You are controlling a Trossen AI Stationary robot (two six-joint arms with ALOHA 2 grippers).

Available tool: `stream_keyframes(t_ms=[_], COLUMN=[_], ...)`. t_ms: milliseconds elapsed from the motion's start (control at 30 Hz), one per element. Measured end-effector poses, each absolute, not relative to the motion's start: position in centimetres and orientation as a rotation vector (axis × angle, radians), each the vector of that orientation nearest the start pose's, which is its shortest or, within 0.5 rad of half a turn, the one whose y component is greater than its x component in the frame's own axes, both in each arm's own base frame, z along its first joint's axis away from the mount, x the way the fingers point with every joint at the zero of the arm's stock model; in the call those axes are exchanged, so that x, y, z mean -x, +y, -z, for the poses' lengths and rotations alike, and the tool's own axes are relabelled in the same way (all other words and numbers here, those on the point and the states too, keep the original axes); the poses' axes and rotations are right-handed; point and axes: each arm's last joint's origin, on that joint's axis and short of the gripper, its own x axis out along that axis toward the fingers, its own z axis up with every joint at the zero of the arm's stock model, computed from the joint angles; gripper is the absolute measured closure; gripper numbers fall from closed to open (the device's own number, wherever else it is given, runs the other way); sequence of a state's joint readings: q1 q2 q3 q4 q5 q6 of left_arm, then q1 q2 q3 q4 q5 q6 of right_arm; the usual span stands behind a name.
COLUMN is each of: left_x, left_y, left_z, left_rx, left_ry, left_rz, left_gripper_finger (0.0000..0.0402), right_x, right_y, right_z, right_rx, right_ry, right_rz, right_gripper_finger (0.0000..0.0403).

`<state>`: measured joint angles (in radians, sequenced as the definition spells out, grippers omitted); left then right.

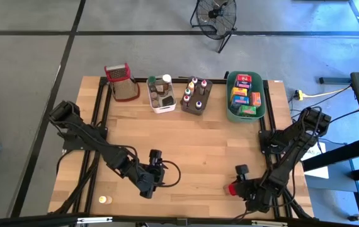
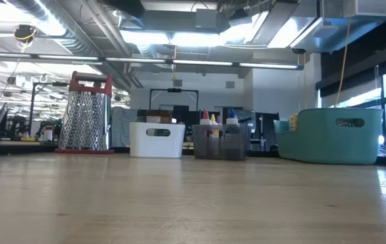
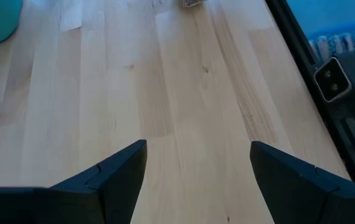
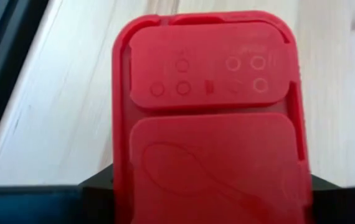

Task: Pick & Place Kitchen Items
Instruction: Put the red seasoning can into the white bin

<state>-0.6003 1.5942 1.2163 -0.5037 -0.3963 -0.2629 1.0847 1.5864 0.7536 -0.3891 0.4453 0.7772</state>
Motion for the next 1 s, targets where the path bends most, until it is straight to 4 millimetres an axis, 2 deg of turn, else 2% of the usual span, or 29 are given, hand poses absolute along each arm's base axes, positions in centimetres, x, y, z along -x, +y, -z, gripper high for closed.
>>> stream_keyframes(t_ms=[233, 433, 567, 700, 833, 1000], left_x=[-30.4, -32.9, -34.9, -36.3, -37.1, -38.1], left_y=[-19.4, -20.5, -20.3, -19.8, -19.2, -18.5], left_z=[-24.0, -22.7, -23.0, -22.4, -21.5, -19.9], left_rx=[-0.164, -0.228, -0.15, -0.002, 0.115, 0.159], left_ry=[0.723, 0.564, 0.385, 0.305, 0.313, 0.313], left_rz=[0.099, 0.11, -0.011, -0.072, -0.089, -0.122], left_gripper_finger=[0.0121, 0.0121, 0.0121, 0.0121, 0.0121, 0.0121], right_x=[-15.8, -18.6, -20.1, -21.5, -22.6, -23.8], right_y=[22.6, 21.6, 20.6, 19.5, 18.2, 16.7], right_z=[-14.2, -14.7, -14.9, -15.0, -15.0, -15.0], right_rx=[0.137, 0.112, 0.135, 0.172, 0.183, 0.18], right_ry=[0.949, 0.908, 0.875, 0.851, 0.854, 0.853], right_rz=[-0.225, -0.281, -0.27, -0.254, -0.239, -0.195], right_gripper_finger=[0.0198, 0.0216, 0.0215, 0.0202, 0.021, 0.0218])
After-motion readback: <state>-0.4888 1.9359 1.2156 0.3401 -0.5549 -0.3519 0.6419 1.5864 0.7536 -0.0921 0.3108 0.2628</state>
